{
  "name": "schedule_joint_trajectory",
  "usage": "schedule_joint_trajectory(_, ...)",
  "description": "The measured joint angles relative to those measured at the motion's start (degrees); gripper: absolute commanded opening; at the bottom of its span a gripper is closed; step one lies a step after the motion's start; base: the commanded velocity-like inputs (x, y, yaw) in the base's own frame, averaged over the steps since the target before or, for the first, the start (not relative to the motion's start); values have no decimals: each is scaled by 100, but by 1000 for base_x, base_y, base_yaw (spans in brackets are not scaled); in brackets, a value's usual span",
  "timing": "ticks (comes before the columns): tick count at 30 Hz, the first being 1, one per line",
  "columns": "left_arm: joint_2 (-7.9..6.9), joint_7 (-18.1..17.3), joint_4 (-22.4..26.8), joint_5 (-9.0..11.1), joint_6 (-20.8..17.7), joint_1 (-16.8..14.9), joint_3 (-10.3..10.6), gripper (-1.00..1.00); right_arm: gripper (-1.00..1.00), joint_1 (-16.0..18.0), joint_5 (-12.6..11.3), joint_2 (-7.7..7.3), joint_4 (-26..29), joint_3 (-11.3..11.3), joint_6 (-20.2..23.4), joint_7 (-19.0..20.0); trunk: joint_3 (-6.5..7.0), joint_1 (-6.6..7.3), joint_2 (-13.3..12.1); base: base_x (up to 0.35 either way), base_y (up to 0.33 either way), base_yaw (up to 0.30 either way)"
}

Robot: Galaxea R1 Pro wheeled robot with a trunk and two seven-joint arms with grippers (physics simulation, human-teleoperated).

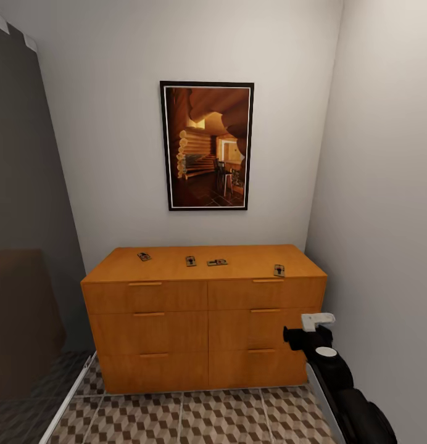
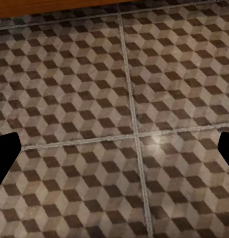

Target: Take the four mousetraps from the cabinet in the bathroom and place them on the bathroom floor. Make sure all four end up on the same floor surface, and ensure that at least two of them are either under or directly next to the same bathroom sink.

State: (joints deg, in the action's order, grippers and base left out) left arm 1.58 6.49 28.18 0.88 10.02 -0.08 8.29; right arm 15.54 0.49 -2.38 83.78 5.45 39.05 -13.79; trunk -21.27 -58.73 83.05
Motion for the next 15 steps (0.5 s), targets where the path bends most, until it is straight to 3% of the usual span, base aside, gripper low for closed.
schedule_joint_trajectory(8,44,0,-12,0,-1,0,0,100,100,582,2,-2,415,-5,799,-62,0,0,0,0,0,0)
schedule_joint_trajectory(15,49,0,-56,0,-1,0,-1,100,100,1431,1,-2,378,-5,1324,-78,0,0,0,0,0,0)
